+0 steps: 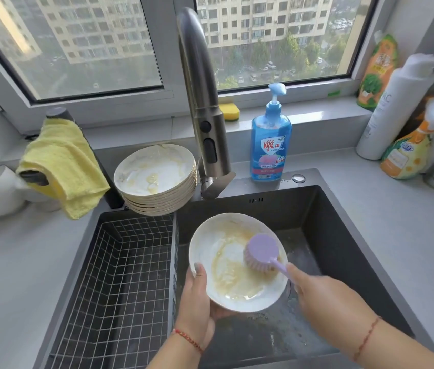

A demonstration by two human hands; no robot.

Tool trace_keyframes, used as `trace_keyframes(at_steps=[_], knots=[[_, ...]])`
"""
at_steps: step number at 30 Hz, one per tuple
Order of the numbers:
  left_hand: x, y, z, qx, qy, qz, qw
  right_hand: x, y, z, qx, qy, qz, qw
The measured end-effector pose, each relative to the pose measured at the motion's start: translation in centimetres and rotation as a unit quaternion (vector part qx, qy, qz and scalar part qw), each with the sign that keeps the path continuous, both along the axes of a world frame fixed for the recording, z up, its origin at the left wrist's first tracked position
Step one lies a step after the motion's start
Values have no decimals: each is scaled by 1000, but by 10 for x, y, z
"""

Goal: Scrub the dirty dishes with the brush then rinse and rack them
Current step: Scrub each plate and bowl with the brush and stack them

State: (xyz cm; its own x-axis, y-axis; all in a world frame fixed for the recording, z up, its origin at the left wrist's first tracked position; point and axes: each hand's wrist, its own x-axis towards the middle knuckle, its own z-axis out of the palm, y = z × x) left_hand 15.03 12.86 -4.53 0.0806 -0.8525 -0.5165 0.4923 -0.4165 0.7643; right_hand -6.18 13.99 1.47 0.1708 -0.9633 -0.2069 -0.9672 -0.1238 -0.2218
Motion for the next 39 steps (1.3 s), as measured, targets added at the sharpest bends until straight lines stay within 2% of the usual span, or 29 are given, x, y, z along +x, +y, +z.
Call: trace_keyframes(at_steps=[2, 5, 8, 10, 12, 14, 15, 16, 19, 22, 26, 31, 34, 37, 39], knots=[[3, -2, -1, -3, -11, 10, 1000, -4, 16, 2, 55, -75, 45, 995], [0, -2, 0, 17, -14, -2, 1000, 22, 26, 21, 136, -90, 47, 986], [-9, 3, 1, 26, -9, -24, 999, 44, 17, 20, 111, -171, 39, 978], [-15, 6, 5, 13, 4, -41, 999, 42, -2, 18, 67, -139, 31, 988], [-19, 8, 7, 3, 24, -39, 999, 32, -19, 15, 10, -61, -2, 998], [-17, 8, 8, -8, 31, -28, 999, 17, -24, 21, 18, 12, 8, 1000], [-15, 7, 9, -13, 25, -22, 999, 10, -20, 20, 14, 2, -4, 1000], [-13, 6, 8, -18, 12, -16, 1000, 2, -13, 12, -37, -11, -30, 999], [-6, 2, 6, -25, -22, -5, 999, -14, 9, 10, 24, -58, -9, 998], [-4, 0, 4, -6, -26, -12, 1000, 6, 28, 28, 93, -83, 57, 991], [-14, 6, 9, 11, -10, -47, 999, 34, 17, 28, 90, -155, 56, 982], [-18, 11, 13, -12, 20, -67, 997, 22, -23, 9, -14, -89, -31, 995], [-12, 8, 10, -14, 17, -62, 998, 17, -21, 13, -37, -28, -77, 996], [-12, 7, 8, -8, 11, -78, 997, 28, -17, 9, -40, 1, -35, 999], [-13, 8, 7, 2, 21, -87, 996, 36, -12, 2, -41, -43, -8, 998]])
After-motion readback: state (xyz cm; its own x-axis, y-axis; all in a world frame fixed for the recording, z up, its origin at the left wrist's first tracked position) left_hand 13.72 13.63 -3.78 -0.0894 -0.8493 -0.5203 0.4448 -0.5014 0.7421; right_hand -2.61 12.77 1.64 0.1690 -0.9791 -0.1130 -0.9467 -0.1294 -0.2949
